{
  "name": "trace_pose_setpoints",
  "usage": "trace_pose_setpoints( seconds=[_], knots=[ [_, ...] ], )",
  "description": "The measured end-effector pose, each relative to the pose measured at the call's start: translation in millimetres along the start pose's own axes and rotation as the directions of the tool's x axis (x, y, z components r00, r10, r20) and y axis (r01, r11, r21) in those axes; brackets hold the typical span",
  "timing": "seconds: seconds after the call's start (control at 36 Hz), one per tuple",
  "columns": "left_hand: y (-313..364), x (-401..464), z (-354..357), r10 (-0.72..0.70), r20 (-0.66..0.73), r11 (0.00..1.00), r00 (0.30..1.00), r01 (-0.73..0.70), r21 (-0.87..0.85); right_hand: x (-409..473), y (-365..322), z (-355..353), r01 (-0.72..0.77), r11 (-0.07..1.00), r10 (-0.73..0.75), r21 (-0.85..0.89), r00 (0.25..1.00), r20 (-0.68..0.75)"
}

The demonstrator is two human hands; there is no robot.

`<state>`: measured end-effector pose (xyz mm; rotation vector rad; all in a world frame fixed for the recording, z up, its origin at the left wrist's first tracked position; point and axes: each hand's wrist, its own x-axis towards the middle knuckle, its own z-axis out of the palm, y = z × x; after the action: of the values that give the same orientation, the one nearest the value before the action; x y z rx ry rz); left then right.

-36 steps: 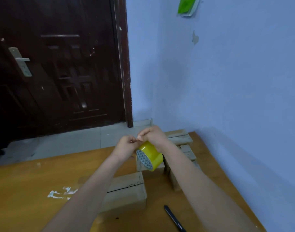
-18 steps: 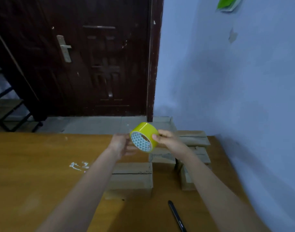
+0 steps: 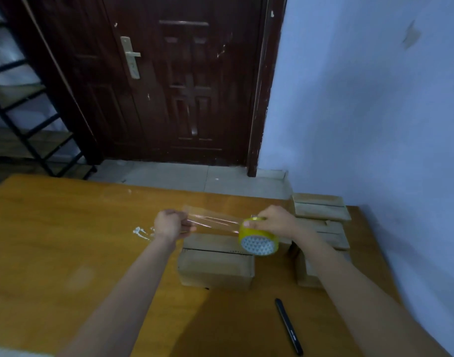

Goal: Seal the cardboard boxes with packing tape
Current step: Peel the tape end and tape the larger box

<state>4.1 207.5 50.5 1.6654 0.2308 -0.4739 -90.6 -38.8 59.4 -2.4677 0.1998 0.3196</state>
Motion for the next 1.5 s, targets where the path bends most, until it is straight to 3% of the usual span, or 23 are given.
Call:
trace_pose_setpoints(
  seconds=[0.08,0.17,0.44,0.61,1.0,1.22,1.28,1.33,1.5],
  knots=[
    [-5,2,-10,-0.028,0.018,0.999,0.999,0.028,-0.029,-10,13,-3,0.085,0.941,-0.086,0.329,0.996,-0.010],
    [-12,4,-14,-0.066,0.039,0.997,0.997,0.067,-0.026,-16,19,-3,0.083,0.911,-0.087,0.404,0.996,-0.007],
    [-29,10,-7,-0.107,0.073,0.984,0.992,0.116,-0.137,-18,15,0,-0.018,0.977,0.012,0.213,0.999,0.033],
    [-51,4,-6,-0.163,0.012,0.955,0.987,0.161,-0.247,-11,12,13,-0.062,0.997,0.057,0.044,0.994,0.094],
    [-70,9,-8,-0.184,0.026,0.948,0.983,0.185,-0.258,-2,5,26,-0.116,0.993,0.112,0.031,0.987,0.116],
    [-52,6,-5,-0.029,0.032,0.983,0.999,0.035,-0.179,-20,8,17,-0.125,0.987,0.124,0.099,0.992,0.013],
    [-45,7,-3,-0.014,0.033,0.986,0.999,0.019,-0.167,-22,7,14,-0.150,0.987,0.150,0.058,0.989,-0.009],
    [-41,11,-3,-0.022,0.023,0.984,0.999,0.026,-0.177,-22,10,11,-0.189,0.977,0.187,-0.096,0.982,-0.032],
    [-40,18,-2,-0.013,0.049,0.989,0.999,0.020,-0.149,-22,16,13,-0.354,0.817,0.345,-0.456,0.932,-0.106]
  ],
)
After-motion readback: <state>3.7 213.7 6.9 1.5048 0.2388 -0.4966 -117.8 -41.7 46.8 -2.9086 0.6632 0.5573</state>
